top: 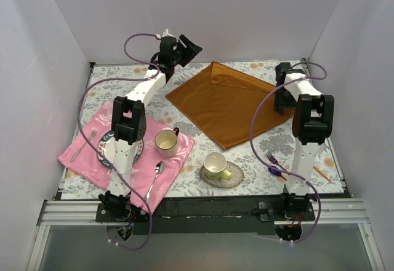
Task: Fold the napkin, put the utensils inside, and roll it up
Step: Flatten the napkin out
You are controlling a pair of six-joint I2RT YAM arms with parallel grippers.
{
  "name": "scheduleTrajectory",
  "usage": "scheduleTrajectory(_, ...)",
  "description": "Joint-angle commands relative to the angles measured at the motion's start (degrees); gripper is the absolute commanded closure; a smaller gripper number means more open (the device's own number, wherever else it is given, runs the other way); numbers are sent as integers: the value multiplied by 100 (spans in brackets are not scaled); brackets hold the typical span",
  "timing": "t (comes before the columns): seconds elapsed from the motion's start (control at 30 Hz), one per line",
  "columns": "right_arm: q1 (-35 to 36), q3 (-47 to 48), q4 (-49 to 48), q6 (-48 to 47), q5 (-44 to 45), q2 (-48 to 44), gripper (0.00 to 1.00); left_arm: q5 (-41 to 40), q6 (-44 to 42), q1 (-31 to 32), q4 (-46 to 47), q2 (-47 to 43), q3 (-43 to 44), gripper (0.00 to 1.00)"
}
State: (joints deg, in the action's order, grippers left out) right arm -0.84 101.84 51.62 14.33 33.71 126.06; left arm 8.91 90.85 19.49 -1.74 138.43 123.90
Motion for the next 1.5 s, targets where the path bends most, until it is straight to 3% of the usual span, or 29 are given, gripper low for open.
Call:
scheduleTrajectory(0.0, 575, -682, -916, -246, -619, -1065, 15, 50, -295, 450, -1100, -1124, -787, 43)
scheduleTrajectory(0.07, 743, -640, -820, -246, -1154, -1110, 17, 24, -313, 538, -1624, -1222, -963, 48)
scheduleTrajectory(0.23, 1384, -937, -854, -211, -2989, -1329, 32, 208, -857, 767, -2532, -985, -806, 68)
scheduleTrajectory(0.37, 1718, -1219, -802, -220, -3643, -1663, 42, 138, -1236, 820, -3182, -801, -648, 78)
scheduleTrajectory(0.5, 1754, -1675, -750, 17, -4057, -2102, 42, 76, -1289, 837, -3333, -826, -875, 84)
scheduleTrajectory(0.57, 1728, -2026, -601, 201, -4039, -2374, 36, 102, -1219, 864, -3368, -914, -1077, 84)
scheduleTrajectory(0.77, 1281, -3572, -1178, 1159, -4715, -3313, 22, -21, -946, 1118, -3658, -1300, -1403, 75)
scheduleTrajectory(0.9, 946, -4277, -1812, 1607, -5321, -3466, 20, 392, -1191, 1408, -3439, -1608, -1807, 49)
scheduleTrajectory(1.0, 831, -4357, -1935, 1635, -5454, -3308, 25, 550, -1411, 1725, -3237, -1740, -2255, 40)
scheduleTrajectory(1.13, 735, -4558, -2146, 1880, -5595, -3193, 30, 595, -1665, 1953, -3052, -1881, -2590, 37)
scheduleTrajectory(1.4, 717, -4955, -2683, 2171, -5700, -3026, 37, 42, -2071, 2366, -3324, -1881, -2353, 37)
scheduleTrajectory(1.47, 726, -4920, -2744, 2188, -5736, -3026, 44, -125, -2141, 2498, -3447, -1890, -2239, 38)
